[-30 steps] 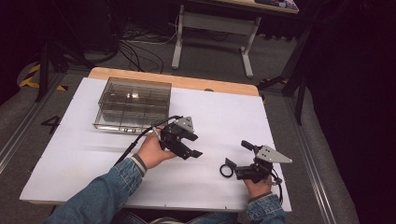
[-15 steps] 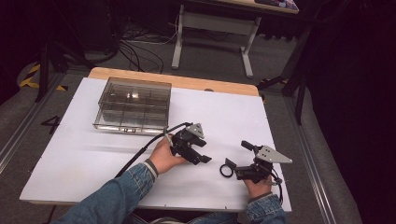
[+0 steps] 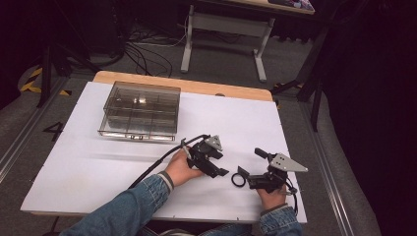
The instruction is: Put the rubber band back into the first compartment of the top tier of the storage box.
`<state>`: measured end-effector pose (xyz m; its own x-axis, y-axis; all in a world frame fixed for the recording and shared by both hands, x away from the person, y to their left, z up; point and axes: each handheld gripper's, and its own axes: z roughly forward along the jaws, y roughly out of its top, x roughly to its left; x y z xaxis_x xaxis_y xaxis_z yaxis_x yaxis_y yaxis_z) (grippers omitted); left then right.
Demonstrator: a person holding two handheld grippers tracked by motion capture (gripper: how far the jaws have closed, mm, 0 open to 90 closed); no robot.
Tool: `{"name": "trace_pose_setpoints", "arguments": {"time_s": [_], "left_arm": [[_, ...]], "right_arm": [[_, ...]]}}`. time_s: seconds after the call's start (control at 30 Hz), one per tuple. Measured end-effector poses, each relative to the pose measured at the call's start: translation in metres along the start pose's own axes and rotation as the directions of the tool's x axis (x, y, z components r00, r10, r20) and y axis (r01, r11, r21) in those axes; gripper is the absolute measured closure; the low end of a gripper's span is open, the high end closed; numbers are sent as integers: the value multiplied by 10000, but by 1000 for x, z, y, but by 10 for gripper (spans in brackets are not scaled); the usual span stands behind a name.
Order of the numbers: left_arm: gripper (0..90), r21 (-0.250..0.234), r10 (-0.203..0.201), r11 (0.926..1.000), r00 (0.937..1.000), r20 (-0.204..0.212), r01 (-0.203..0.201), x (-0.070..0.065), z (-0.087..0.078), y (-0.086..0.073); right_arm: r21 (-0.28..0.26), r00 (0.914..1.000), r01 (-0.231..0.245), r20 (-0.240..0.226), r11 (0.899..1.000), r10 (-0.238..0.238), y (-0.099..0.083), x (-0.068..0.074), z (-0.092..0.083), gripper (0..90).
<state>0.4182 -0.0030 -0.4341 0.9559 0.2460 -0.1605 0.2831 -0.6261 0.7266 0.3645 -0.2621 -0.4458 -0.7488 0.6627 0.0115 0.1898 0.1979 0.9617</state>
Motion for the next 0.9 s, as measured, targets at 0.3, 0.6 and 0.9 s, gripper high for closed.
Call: {"name": "trace_pose_setpoints", "arguments": {"time_s": [0.3, 0.6, 0.9], "left_arm": [[317, 64, -82, 9999, 9999, -120, 82, -2, 16, 4], [335, 290, -215, 9993, 9994, -284, 223, -6, 34, 7], [376, 307, -397, 9987, 9983, -438, 410, -7, 43, 8]], "right_arm": [[4, 10000, -30, 36, 10000, 30, 0, 0, 0, 17], [-2, 10000, 29, -6, 10000, -29, 0, 0, 0, 17], [7, 10000, 11, 2, 10000, -11, 0, 0, 1, 17]]}}
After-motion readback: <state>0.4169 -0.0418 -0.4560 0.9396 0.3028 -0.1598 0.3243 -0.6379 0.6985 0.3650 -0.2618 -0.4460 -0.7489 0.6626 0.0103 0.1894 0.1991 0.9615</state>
